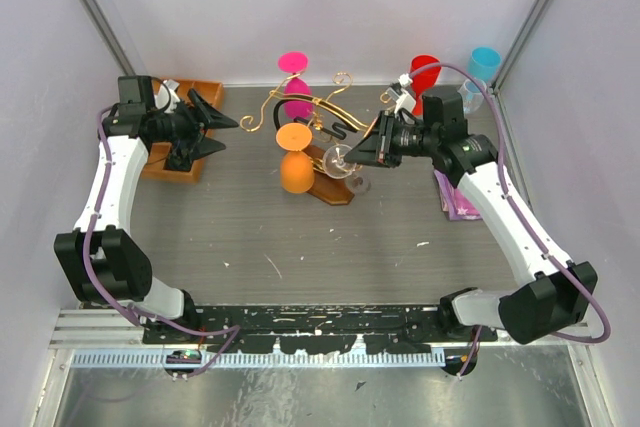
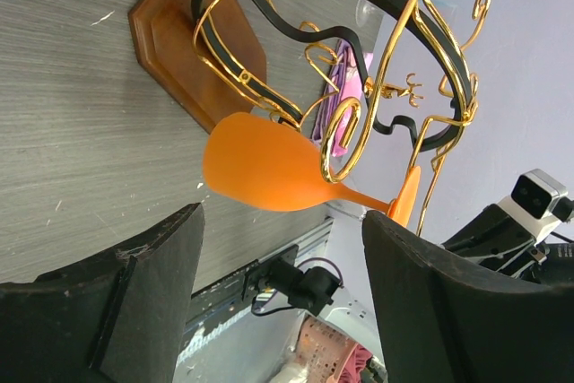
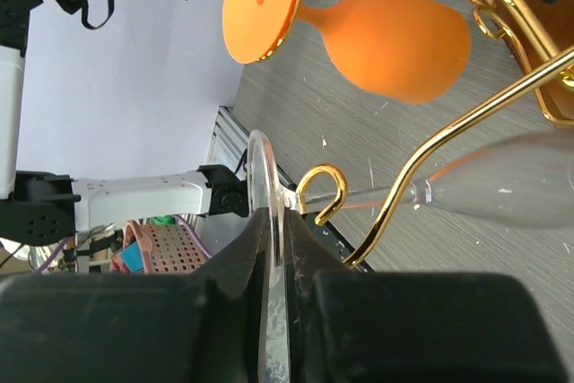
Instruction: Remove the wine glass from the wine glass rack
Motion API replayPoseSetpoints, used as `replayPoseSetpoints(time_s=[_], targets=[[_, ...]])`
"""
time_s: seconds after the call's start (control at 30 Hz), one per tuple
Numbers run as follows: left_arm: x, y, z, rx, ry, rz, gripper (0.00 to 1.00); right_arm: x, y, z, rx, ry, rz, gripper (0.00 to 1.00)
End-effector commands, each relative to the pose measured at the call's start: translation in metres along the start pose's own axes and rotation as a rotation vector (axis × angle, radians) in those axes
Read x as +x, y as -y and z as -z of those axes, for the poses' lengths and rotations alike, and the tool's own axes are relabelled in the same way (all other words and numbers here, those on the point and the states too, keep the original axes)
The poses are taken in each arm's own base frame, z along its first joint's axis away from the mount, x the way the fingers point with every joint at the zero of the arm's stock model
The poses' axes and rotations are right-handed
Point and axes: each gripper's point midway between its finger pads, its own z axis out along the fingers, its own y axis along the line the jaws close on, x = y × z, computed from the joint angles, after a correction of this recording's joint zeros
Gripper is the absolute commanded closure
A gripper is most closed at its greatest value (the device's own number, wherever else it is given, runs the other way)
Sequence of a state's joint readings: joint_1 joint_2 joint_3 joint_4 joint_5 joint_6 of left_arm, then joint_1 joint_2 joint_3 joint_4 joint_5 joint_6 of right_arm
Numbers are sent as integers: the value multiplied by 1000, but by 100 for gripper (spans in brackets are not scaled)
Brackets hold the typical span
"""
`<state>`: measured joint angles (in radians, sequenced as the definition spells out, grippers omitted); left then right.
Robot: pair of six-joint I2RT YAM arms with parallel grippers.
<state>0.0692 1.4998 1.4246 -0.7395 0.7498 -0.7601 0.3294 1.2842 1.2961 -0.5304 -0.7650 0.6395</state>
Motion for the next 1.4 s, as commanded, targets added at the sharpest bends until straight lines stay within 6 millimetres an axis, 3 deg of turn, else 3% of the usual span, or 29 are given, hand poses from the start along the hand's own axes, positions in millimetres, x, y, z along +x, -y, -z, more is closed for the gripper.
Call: replayPoseSetpoints(time_s=[0.0, 0.13, 0.37, 0.6, 0.9, 1.13, 1.37], targets=[[7, 0, 0, 7, -37, 11, 22, -12, -18, 4, -38, 29, 39, 91], [9, -1, 1, 2, -45, 6, 22, -20, -21, 15, -52, 45, 38, 99], [9, -3, -1, -1, -51, 15, 22, -19, -23, 31, -91, 14, 7, 99], [12, -5, -1, -4, -59, 15, 22, -33, -2, 52, -41, 51, -29, 99], [13, -8, -3, -11, -68, 22, 22, -25, 3, 60, -12, 3, -27, 99], [13, -10, -3, -17, -72, 19, 22, -24, 20, 71, 71, 39, -69, 99], [12, -10, -5, -9, -73, 26, 22, -52, 26, 77, 53, 138, -55, 99]])
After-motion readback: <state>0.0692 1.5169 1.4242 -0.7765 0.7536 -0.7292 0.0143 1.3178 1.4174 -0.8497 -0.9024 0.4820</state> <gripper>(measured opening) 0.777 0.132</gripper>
